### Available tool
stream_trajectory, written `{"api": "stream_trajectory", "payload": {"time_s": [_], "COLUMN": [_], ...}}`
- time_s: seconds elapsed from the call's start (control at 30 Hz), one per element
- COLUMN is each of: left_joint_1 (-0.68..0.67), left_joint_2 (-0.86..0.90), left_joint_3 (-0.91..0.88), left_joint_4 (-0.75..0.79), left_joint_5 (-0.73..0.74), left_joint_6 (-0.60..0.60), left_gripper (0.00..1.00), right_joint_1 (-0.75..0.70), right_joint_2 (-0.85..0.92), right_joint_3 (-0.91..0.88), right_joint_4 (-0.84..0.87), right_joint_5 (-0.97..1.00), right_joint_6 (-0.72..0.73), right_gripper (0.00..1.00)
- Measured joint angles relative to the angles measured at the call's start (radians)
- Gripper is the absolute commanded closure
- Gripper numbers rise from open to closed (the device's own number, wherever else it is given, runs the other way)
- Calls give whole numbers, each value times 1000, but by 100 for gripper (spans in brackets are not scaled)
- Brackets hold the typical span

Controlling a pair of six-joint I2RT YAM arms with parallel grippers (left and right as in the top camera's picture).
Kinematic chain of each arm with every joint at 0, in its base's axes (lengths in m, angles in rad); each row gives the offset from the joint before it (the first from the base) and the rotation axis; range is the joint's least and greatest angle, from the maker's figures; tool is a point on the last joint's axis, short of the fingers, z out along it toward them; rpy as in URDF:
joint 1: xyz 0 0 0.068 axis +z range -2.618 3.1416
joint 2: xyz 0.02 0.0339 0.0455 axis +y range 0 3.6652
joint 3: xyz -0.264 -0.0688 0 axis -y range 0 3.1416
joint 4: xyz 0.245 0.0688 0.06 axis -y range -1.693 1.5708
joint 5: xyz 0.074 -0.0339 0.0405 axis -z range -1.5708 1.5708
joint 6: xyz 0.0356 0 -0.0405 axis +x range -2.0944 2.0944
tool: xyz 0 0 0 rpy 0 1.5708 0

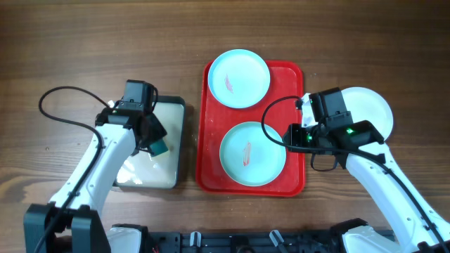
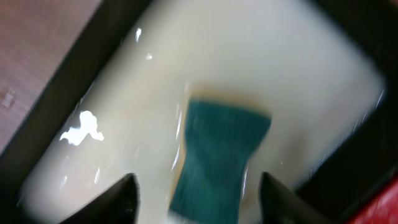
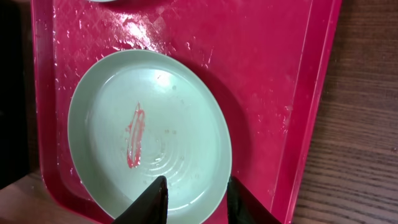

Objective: Clean dirty plates on tray and stack at the side
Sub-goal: 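Drag the light-blue plate to the tray center with the right gripper, then grasp the sponge again with the left gripper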

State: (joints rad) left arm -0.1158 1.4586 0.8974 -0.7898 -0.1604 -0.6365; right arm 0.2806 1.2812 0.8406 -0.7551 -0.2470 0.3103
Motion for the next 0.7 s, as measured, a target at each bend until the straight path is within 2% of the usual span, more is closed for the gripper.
{"api": "stream_trajectory", "payload": {"time_s": [0.1,0.13,0.17,0.27,0.3,0.4,0.43,0.47,0.5,0.53,0.57,0.67,0.7], "left_joint_1": [41,43,44,44,45,46,46,46,46,46,45,34,26], "left_joint_2": [80,110,123,128,128,126,122,111,96,79,69,67,67], "left_joint_3": [-59,-68,-68,-67,-63,-14,15,44,66,79,85,60,34], "left_joint_4": [161,198,216,231,213,90,35,2,-23,-45,-70,-73,-44], "left_joint_5": [1,22,40,86,89,108,114,124,138,155,178,213,218], "left_joint_6": [42,80,98,204,226,264,270,274,276,277,279,283,284], "left_gripper": [82,95,96,96,92,44,41,41,46,56,60,66,70], "right_joint_1": [0,0,0,0,0,0,0,0,0,0,0,0,0], "right_joint_2": [0,0,0,0,0,0,0,0,0,0,0,0,0], "right_joint_3": [0,0,0,0,0,0,0,0,0,0,0,0,0], "right_joint_4": [-1,-1,-1,0,0,-2,0,0,0,0,0,-1,-2], "right_joint_5": [0,0,0,0,0,0,0,0,0,0,0,0,0], "right_joint_6": [3,4,7,19,20,26,26,26,26,26,26,26,26], "right_gripper": [69,69,69,69,70,70,70,71,70,70,70,70,69]}}
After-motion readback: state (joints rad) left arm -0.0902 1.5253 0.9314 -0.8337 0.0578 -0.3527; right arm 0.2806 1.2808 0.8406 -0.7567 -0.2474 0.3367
